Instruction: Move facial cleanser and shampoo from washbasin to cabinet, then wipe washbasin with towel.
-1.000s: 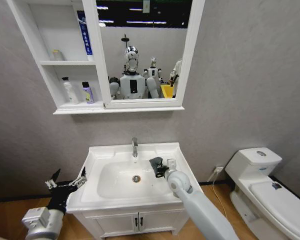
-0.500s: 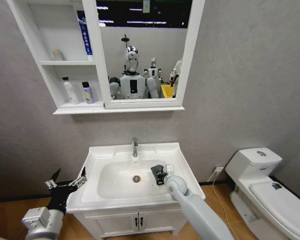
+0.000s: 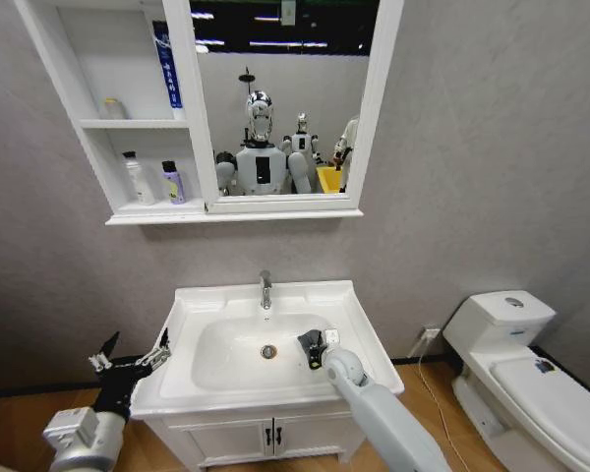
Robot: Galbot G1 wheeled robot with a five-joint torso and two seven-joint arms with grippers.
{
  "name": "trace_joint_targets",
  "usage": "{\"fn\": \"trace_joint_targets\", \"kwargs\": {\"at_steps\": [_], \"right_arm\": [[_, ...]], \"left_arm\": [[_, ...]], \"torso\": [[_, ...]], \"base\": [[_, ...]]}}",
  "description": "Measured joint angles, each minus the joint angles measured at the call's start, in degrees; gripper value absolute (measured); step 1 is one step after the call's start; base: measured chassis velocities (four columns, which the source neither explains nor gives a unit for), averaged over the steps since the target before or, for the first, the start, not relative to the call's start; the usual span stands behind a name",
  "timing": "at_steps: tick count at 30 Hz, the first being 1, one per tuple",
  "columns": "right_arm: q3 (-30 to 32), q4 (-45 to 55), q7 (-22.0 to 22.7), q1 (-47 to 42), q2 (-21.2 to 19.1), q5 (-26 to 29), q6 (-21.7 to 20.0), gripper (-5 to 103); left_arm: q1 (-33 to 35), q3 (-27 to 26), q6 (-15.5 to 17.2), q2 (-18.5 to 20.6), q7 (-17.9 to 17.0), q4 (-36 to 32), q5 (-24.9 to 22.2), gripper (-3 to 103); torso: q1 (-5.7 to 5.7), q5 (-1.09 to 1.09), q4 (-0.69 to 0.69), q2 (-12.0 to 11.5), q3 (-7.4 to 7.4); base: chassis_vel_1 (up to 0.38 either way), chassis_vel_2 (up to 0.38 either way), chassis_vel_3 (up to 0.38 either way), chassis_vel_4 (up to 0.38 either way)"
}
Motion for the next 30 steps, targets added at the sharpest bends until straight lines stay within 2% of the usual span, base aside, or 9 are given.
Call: {"fn": "trace_joint_targets", "kwargs": {"at_steps": [12, 22, 30], "right_arm": [[-1.7, -3.9, -0.8, 1.3, 3.2, -2.0, 0.4, 2], [-3.1, -8.8, -2.8, 2.3, 7.2, -5.6, 2.3, 2], [-3.3, -11.0, -5.0, 2.8, 8.7, -7.4, 3.8, 2]], "left_arm": [[0.0, 0.0, 0.0, 0.0, 0.0, 0.0, 0.0, 100], [0.0, 0.0, 0.0, 0.0, 0.0, 0.0, 0.0, 100], [0.0, 0.0, 0.0, 0.0, 0.0, 0.0, 0.0, 100]], "torso": [[0.0, 0.0, 0.0, 0.0, 0.01], [0.0, 0.0, 0.0, 0.0, 0.0], [0.0, 0.0, 0.0, 0.0, 0.0]], "base": [[0.0, 0.0, 0.0, 0.0], [0.0, 0.0, 0.0, 0.0], [0.0, 0.0, 0.0, 0.0]]}}
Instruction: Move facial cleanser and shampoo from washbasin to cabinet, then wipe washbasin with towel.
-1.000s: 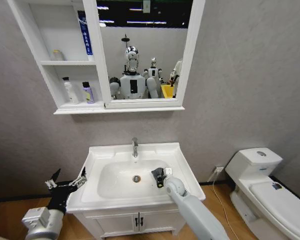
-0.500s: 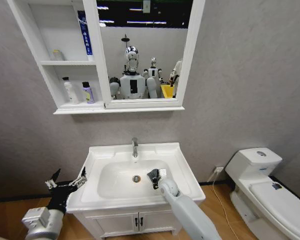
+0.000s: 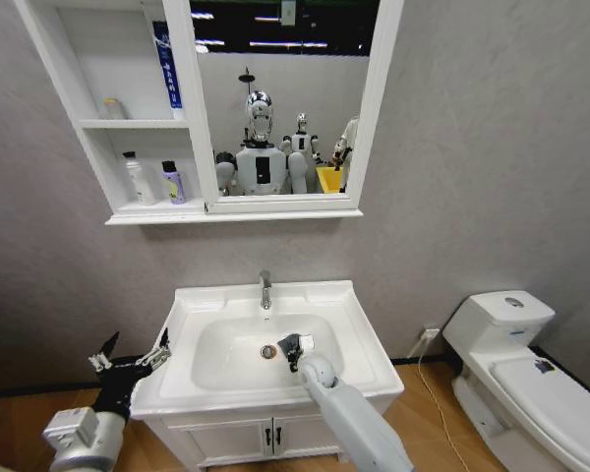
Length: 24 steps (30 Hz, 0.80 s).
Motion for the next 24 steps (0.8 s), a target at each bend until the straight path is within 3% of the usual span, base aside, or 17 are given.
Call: {"fn": "trace_joint_targets", "kwargs": {"at_steps": [13, 24], "right_arm": [[-1.4, -1.4, -2.0, 0.9, 2.0, -0.5, 1.2, 2], [-2.8, -4.8, -5.1, 1.8, 6.0, -3.1, 1.9, 2]], "left_arm": [[0.0, 0.0, 0.0, 0.0, 0.0, 0.0, 0.0, 100], [0.0, 0.0, 0.0, 0.0, 0.0, 0.0, 0.0, 100]], "torso": [[0.0, 0.0, 0.0, 0.0, 0.0], [0.0, 0.0, 0.0, 0.0, 0.0]], "base": [[0.0, 0.0, 0.0, 0.0], [0.0, 0.0, 0.0, 0.0]]}}
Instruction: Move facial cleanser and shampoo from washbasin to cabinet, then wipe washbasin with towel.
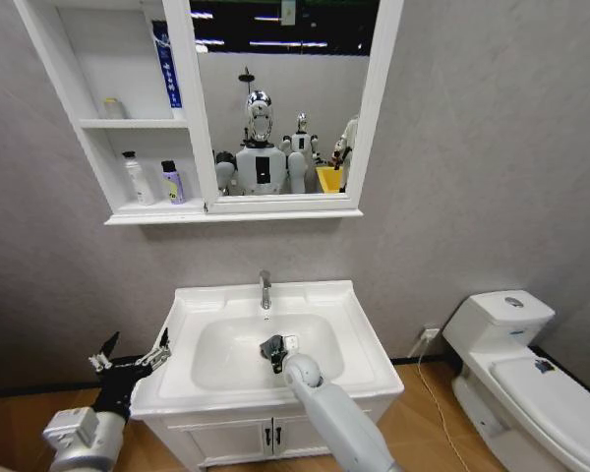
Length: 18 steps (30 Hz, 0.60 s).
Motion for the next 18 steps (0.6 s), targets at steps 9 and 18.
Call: {"fn": "trace_joint_targets", "kwargs": {"at_steps": [9, 18], "right_arm": [[-1.6, -2.0, -3.2, 0.7, 2.5, -0.4, 2.5, 2], [-0.5, -3.0, -3.7, 0.3, 1.9, -0.8, 3.4, 2]], "left_arm": [[0.0, 0.0, 0.0, 0.0, 0.0, 0.0, 0.0, 100], [0.0, 0.0, 0.0, 0.0, 0.0, 0.0, 0.0, 100]], "torso": [[0.0, 0.0, 0.0, 0.0, 0.0], [0.0, 0.02, 0.02, 0.0, -0.01]], "base": [[0.0, 0.0, 0.0, 0.0], [0.0, 0.0, 0.0, 0.0]]}}
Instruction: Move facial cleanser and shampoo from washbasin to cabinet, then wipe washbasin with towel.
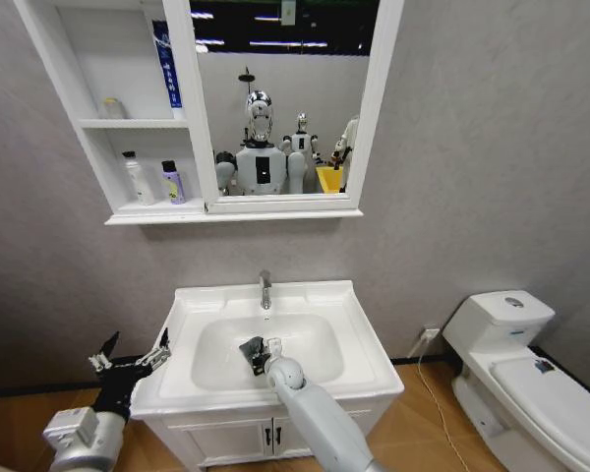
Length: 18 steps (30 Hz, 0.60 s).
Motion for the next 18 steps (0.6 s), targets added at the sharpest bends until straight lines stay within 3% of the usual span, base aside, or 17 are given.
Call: {"fn": "trace_joint_targets", "kwargs": {"at_steps": [18], "right_arm": [[2.3, 9.7, 9.2, -2.8, -10.2, 7.6, -4.0, 2]], "left_arm": [[0.0, 0.0, 0.0, 0.0, 0.0, 0.0, 0.0, 100]], "torso": [[0.0, 0.0, -0.01, 0.0, 0.0]], "base": [[0.0, 0.0, 0.0, 0.0]]}}
